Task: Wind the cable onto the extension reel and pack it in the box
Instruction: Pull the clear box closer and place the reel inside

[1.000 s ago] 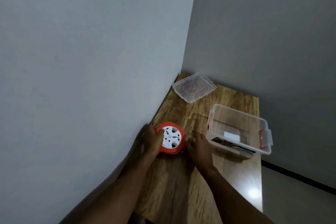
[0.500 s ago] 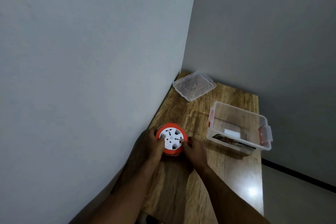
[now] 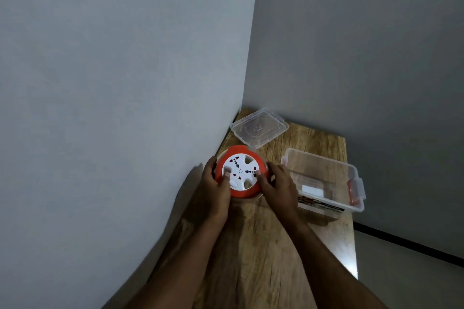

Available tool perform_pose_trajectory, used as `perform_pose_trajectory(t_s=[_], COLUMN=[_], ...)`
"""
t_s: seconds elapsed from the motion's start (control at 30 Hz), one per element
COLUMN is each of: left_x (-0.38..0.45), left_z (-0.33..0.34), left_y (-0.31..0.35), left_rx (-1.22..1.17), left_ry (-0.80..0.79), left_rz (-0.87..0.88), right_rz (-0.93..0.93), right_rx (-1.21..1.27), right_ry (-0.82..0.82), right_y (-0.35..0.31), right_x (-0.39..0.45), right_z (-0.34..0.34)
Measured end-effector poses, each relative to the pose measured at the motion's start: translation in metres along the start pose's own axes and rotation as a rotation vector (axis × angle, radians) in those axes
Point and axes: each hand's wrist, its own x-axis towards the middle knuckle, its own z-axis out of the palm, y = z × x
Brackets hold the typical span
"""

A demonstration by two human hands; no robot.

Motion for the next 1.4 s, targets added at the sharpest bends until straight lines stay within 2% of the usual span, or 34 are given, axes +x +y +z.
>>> perform_pose_trajectory(t_s=[0.2,0.43,0.73,0.93,1.1,1.23,1.4], left_x=[-0.004,-0.019,-0.023,-0.016,-0.008,-0.006,-0.004], left_z=[0.078,0.156,0.191,0.199,0.202,0.206,0.207], left_y=[0.041,0.043,0.009,0.012,0.025,0.033,0.038], left_rx=[-0.118,-0.050,0.206,0.373,0.553,0.662,0.752], left_ry=[-0.110,-0.275,-0.498,-0.516,-0.562,-0.579,-0.584], left_rz=[0.064,0.134,0.133,0.159,0.169,0.167,0.146], right_rz=[-0.009,0.090,0.221,0.202,0.198,0.202,0.164], right_rx=[-0.040,-0.059,0.004,-0.083,-0.282,-0.306,-0.377], right_ry=[0.132,0.172,0.009,-0.049,-0.208,-0.302,-0.317], right_y=[0.020,0.070,0.139,0.138,0.138,0.139,0.141], right_x=[0.044,0.061,0.058,0.070,0.073,0.079,0.080], right_z=[-0.075,-0.140,-0.148,-0.147,-0.146,-0.147,-0.147])
